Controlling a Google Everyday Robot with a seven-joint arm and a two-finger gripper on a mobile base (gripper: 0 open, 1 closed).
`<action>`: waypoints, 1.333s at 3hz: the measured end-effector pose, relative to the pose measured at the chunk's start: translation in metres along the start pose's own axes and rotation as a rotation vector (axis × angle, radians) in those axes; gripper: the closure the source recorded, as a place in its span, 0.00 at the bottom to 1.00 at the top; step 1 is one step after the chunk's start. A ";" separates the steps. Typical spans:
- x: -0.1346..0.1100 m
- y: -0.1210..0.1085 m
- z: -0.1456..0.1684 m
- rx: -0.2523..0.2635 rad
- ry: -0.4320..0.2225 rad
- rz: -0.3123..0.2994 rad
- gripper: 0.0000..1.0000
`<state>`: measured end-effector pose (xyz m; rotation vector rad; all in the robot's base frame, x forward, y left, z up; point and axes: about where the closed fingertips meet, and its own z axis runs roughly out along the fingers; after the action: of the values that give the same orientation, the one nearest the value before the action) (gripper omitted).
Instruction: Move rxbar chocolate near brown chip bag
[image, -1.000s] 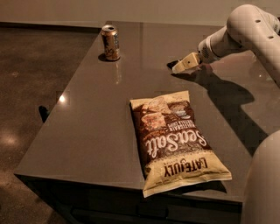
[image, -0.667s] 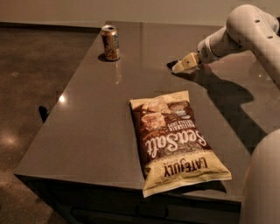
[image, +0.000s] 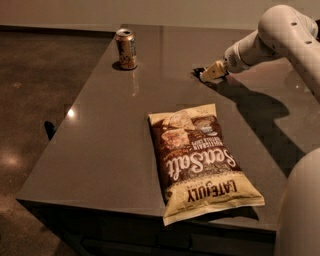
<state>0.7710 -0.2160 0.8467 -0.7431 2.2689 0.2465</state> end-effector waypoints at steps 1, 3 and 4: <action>0.002 0.004 -0.013 -0.005 -0.013 0.004 0.82; 0.012 0.030 -0.076 -0.055 -0.058 0.004 1.00; 0.023 0.055 -0.116 -0.109 -0.084 0.011 1.00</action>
Offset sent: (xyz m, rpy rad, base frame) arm -0.0638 -0.0221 0.0525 0.0603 -0.0486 0.0018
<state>0.6580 -0.2253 0.9120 -0.7623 2.1941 0.4026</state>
